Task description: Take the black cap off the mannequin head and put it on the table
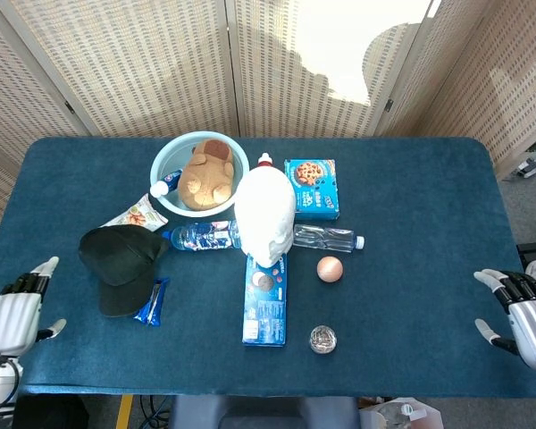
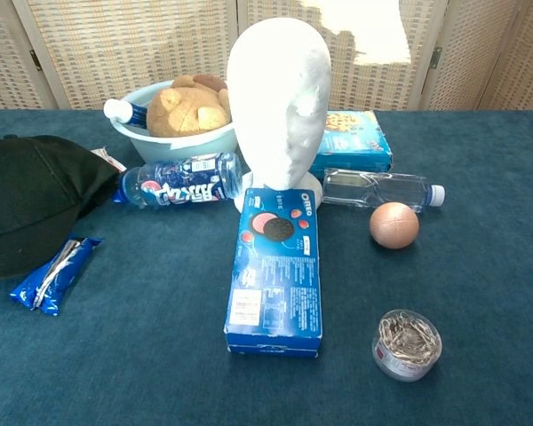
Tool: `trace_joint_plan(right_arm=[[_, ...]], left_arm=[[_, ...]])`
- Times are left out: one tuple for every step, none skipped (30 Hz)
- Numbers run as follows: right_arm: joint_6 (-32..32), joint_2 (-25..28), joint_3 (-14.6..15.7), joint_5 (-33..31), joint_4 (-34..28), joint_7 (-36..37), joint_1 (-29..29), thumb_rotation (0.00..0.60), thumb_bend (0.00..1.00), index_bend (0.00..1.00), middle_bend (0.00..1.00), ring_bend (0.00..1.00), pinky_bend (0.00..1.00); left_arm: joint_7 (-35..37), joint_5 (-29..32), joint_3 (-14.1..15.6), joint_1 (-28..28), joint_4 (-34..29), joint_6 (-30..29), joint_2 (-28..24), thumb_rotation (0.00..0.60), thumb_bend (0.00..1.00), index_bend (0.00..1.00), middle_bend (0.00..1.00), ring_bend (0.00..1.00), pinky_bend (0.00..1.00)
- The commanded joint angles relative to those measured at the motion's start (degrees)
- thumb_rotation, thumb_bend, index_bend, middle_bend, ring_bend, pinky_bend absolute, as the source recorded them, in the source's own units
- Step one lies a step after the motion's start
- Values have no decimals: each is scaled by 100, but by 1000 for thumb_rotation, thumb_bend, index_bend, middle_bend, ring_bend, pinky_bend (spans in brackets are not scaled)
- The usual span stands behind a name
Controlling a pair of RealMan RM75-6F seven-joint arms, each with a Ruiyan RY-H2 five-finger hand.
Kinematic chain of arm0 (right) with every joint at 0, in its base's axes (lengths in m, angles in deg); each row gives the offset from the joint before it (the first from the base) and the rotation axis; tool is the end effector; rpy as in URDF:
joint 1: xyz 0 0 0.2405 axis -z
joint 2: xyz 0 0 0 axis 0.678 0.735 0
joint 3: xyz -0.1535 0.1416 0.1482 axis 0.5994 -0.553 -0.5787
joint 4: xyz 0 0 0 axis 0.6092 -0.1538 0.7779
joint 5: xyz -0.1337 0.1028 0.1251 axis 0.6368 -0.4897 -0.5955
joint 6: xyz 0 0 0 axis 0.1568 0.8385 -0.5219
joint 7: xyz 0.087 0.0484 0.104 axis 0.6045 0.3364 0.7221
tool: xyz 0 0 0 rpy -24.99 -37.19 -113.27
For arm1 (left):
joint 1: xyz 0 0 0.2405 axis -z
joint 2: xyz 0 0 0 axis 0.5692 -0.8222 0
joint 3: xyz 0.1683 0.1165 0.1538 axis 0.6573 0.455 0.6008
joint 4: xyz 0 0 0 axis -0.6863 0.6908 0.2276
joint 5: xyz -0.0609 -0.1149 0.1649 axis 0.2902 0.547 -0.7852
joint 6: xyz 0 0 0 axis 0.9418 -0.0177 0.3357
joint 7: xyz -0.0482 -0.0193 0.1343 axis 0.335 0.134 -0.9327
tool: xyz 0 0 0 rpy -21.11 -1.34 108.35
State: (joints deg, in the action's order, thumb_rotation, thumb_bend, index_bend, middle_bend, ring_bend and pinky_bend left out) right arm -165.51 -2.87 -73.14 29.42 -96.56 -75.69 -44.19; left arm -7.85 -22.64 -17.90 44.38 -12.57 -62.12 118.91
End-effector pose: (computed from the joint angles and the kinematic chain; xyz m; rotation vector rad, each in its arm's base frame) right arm -0.3129 -0.1540 0.1886 1.4832 -0.8323 0.8709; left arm -0.2849 0.1960 0.1458 -1.4025 -0.7222 -0.6707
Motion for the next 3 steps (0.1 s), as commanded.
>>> trace_joint_plan(right_arm=[[54,-28,26,94,21,11,-70,600,256,239,240,174,197],[63,-32,27,107,17,15,-82,600,256,239,240,174,197],[67,-37,26,114,14,16,-93,600,256,239,240,174,197]], left_arm=[[122,10,42,-155,-84,-104,-81,600,0,0,138,178,294],[148,-2,59,-187,-105,-115,-89,600,0,0,138,178,286],[167,-11,73,-216,-120,-128,-94,600,0,0,137,177,276]])
